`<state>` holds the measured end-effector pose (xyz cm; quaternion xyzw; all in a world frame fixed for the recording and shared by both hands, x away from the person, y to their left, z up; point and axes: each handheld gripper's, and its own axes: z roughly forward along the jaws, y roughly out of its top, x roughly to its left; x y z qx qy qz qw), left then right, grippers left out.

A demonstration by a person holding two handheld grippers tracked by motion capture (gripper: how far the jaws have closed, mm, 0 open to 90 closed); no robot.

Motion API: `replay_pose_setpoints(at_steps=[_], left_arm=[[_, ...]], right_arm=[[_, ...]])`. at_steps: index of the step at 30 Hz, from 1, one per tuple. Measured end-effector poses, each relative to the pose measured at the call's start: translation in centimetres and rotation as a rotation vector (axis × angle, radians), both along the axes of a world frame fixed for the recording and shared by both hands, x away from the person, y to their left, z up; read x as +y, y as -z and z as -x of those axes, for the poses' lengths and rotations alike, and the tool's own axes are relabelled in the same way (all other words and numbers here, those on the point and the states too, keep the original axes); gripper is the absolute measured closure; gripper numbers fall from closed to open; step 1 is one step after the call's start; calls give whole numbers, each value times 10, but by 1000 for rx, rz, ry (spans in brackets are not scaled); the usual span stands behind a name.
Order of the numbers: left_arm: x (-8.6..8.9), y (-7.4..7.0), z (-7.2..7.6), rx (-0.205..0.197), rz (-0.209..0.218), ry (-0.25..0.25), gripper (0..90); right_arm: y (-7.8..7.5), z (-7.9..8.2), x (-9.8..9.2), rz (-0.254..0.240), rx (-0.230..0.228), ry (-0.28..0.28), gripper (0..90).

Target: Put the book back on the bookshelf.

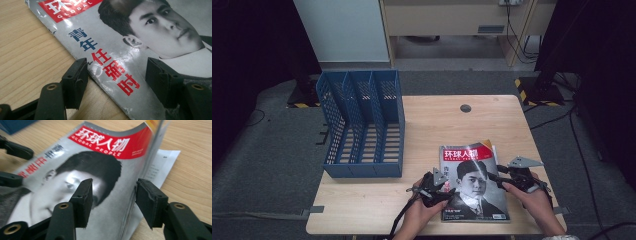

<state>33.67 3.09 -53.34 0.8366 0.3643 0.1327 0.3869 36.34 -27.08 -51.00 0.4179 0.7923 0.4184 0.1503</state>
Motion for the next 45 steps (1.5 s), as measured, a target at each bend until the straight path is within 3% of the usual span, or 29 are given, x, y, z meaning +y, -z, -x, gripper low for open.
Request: replay_pose_setpoints(at_steps=[4, 7, 11, 20, 23, 27, 33, 37, 45], left_arm=[[0, 0, 0, 0, 0, 0, 339], [0, 0, 0, 0, 0, 0, 339], [0, 0, 0, 0, 0, 0, 339], [0, 0, -1, 3, -2, 4, 337], [0, 0, -1, 3, -3, 4, 337], [0, 0, -1, 2, -2, 3, 337], [0, 0, -1, 1, -3, 3, 337], [0, 0, -1, 0, -3, 3, 337], [-1, 0, -1, -1, -2, 3, 336]], right_arm=[[2, -2, -7, -104, 48, 10, 519], [6, -2, -11, -96, 89, 5, 528], [5, 0, -10, -107, 95, -19, 538], [10, -4, 8, -48, 77, -53, 423], [15, -5, 17, 13, 80, -70, 391], [17, -5, 21, 34, 70, -69, 362], [12, -4, 30, 54, 25, -73, 426], [14, -4, 38, 104, 30, -79, 445], [16, -5, 39, 130, 35, -49, 496]])
